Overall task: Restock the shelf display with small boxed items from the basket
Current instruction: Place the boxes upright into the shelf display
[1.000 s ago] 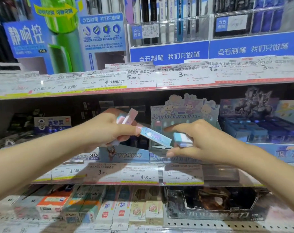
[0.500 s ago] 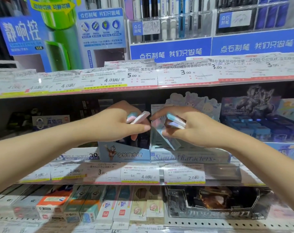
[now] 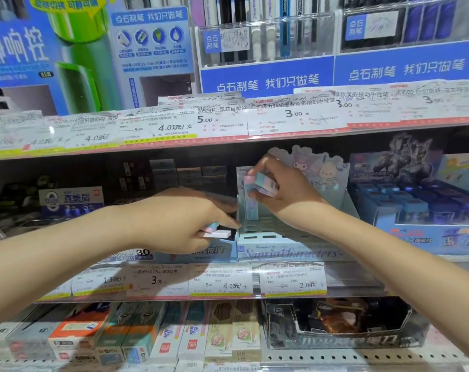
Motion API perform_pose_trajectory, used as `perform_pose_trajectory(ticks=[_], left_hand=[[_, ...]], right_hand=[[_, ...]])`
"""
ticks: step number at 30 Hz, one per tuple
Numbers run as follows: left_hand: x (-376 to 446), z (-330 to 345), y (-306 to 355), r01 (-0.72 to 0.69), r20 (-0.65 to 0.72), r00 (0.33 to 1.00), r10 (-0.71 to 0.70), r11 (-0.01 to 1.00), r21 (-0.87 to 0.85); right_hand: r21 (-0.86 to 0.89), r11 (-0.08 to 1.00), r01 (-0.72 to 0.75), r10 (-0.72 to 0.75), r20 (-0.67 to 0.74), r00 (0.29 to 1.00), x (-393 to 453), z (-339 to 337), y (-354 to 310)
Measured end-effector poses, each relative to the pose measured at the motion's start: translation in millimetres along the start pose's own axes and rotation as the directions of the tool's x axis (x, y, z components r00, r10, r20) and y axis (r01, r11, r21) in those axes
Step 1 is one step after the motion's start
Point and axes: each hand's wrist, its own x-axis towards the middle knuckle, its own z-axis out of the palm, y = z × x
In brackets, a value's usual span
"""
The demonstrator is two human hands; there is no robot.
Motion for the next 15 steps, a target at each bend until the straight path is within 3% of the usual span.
perform_pose_trajectory(ticks=[10, 15], left_hand=[[10, 16, -16, -0.037, -0.024, 0.999, 0.037, 0.999, -0.005], [14, 25, -25, -0.04, -0.039, 0.998, 0.04, 0.999, -0.003]], right_hand=[[0.083, 0.996, -0.027, 0.025, 0.023, 0.999, 0, 5, 4], [0.038, 0.999, -0.018, 0.015, 0.075, 0.997, -3, 11, 9]])
